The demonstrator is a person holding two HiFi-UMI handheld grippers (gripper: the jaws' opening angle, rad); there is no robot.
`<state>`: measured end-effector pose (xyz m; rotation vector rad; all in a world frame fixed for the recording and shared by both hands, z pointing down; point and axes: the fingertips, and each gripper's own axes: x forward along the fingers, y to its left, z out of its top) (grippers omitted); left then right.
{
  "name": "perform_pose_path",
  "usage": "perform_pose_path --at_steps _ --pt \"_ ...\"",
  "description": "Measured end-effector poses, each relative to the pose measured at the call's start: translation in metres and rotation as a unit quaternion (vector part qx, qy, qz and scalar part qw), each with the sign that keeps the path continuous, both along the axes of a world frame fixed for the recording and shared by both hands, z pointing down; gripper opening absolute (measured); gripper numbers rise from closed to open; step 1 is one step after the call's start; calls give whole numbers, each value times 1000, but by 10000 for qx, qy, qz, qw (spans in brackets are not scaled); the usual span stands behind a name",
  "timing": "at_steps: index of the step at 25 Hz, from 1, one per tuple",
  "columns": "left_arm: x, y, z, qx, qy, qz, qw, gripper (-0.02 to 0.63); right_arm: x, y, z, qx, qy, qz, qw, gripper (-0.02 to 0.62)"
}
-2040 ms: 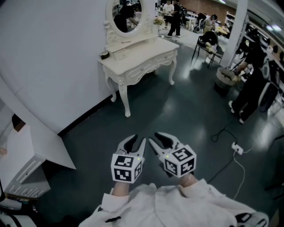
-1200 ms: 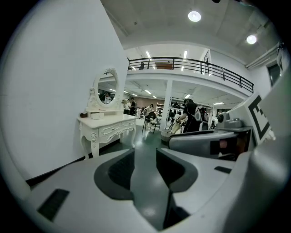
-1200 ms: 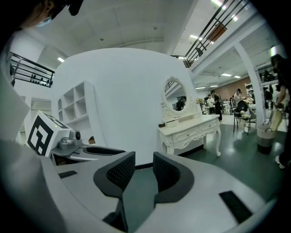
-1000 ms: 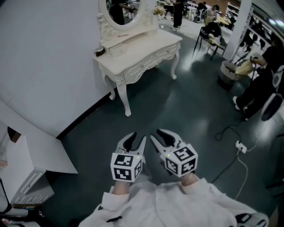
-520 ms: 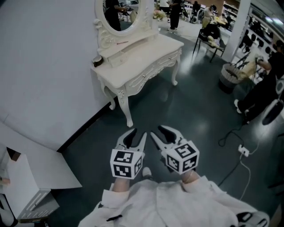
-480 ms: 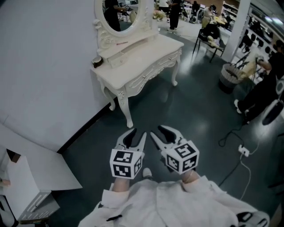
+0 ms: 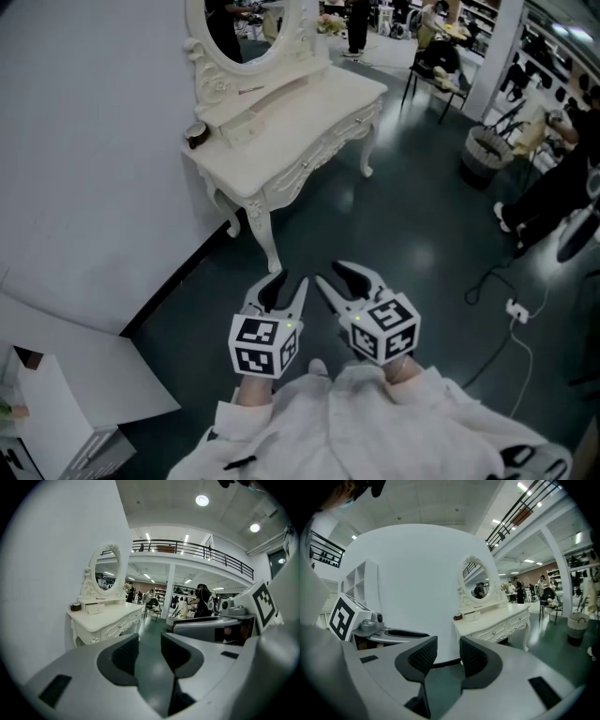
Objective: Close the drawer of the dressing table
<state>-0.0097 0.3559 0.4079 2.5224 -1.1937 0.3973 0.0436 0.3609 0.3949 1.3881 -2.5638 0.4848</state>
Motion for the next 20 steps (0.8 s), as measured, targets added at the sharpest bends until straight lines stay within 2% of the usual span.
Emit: perform_pose_path --at_steps 7,14,20 --pt "2 -4 9 -74 156 -16 9998 130 7 -4 8 -153 18 142 9998 127" --pt "-4 -25 11 -116 103 -66 9999 130 -2 -27 9 -157 4 -33 9999 127" --pt "-9 -60 17 -175 43 -165 9997 130 -8 -68 12 -159 -30 -196 9997 127"
